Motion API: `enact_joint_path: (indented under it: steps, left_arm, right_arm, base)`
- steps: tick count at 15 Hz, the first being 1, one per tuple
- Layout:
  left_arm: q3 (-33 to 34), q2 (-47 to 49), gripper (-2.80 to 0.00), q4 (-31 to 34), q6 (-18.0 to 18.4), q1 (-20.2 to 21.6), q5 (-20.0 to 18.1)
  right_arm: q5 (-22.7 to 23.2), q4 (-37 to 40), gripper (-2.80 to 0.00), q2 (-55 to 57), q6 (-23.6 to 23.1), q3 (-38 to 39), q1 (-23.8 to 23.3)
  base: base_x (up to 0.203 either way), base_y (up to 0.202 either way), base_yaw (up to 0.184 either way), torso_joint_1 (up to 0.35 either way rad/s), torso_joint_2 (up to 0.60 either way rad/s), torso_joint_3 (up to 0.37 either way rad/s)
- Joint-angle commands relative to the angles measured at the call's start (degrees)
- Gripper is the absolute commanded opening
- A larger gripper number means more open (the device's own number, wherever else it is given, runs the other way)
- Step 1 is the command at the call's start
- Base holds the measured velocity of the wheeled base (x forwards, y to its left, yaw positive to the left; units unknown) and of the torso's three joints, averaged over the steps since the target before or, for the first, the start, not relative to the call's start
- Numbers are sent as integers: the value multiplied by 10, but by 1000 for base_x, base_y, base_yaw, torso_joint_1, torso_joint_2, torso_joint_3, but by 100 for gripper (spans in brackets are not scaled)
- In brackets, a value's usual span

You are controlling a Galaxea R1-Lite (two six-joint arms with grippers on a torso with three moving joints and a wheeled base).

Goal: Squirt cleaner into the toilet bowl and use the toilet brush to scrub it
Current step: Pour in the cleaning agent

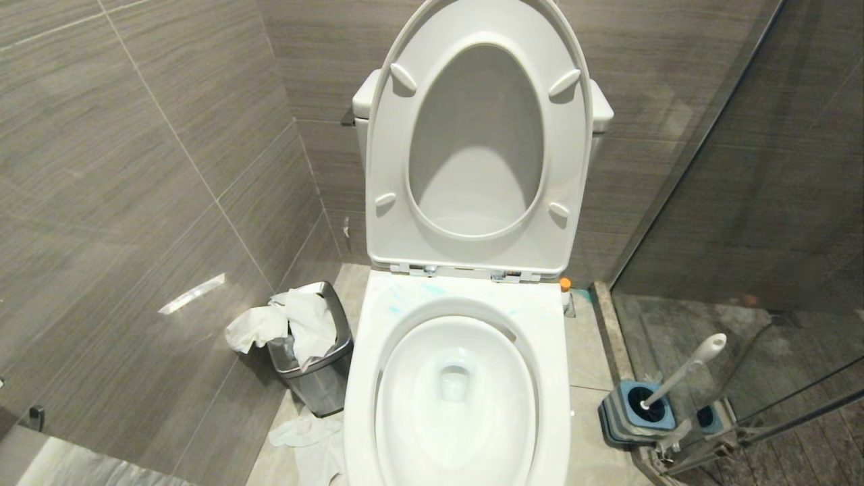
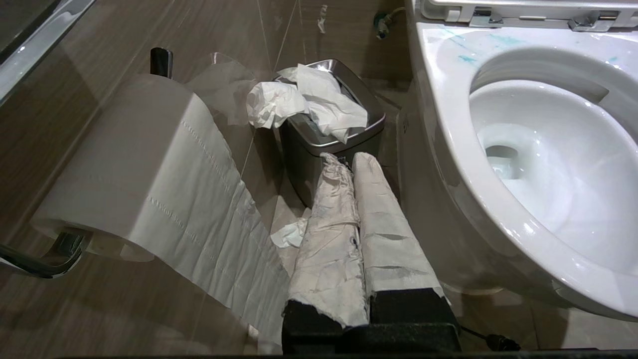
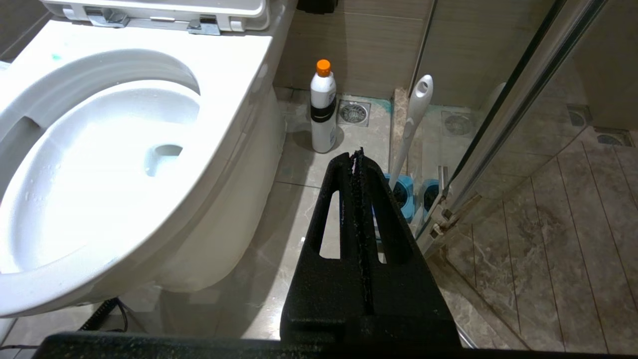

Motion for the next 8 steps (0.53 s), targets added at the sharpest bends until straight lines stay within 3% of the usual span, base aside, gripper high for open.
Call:
enact_joint_path:
  steps: [1,8]
  left_arm:
    - [0,1,-280,0,1,0,0]
    - [0,1,-280,1,4,0,0]
  right_arm:
    - [0,0,-280,0,0,0,0]
    - [0,0,-280,0,-1,0,0]
  base:
    - [0,0,0,0,0,0]
    - [0,0,0,0,0,0]
